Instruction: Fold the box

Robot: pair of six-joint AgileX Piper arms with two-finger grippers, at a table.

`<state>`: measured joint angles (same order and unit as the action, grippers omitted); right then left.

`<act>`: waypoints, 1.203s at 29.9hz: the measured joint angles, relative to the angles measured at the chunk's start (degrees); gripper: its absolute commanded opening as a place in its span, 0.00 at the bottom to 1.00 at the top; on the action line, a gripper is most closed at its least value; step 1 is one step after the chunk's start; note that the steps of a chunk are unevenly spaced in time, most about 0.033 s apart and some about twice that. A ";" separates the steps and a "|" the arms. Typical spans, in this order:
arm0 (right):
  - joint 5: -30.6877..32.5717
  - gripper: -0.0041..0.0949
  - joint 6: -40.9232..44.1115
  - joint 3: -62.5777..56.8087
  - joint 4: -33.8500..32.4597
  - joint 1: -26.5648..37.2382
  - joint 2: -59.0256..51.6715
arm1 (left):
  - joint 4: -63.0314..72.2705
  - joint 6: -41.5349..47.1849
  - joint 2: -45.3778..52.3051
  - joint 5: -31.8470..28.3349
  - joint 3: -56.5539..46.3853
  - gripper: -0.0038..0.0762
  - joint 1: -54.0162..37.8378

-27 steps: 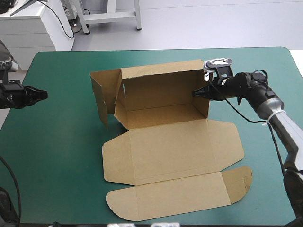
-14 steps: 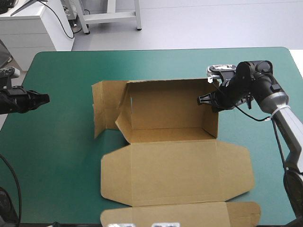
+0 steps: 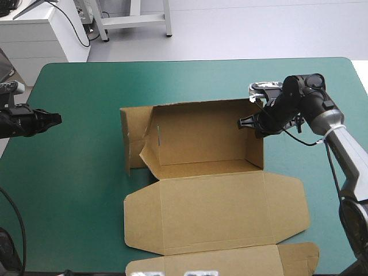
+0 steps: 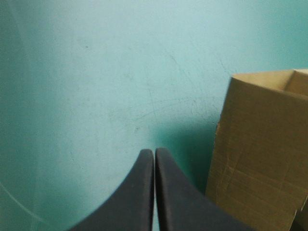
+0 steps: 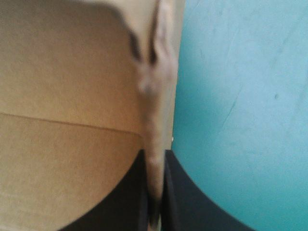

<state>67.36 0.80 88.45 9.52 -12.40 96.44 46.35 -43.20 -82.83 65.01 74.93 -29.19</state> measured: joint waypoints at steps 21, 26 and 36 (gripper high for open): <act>-6.97 0.53 0.39 8.59 0.73 0.07 10.31 | 0.24 0.00 0.00 1.23 -0.08 0.04 0.00; 0.41 0.70 0.39 14.65 0.83 0.51 10.42 | 0.20 0.00 0.00 1.23 -0.08 0.04 0.00; 3.54 0.70 1.71 15.13 0.26 0.63 10.44 | 0.13 0.00 -0.17 1.90 -0.13 0.04 0.00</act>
<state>70.90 2.51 103.58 9.78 -11.77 106.88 46.48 -43.20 -83.00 66.90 74.80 -29.19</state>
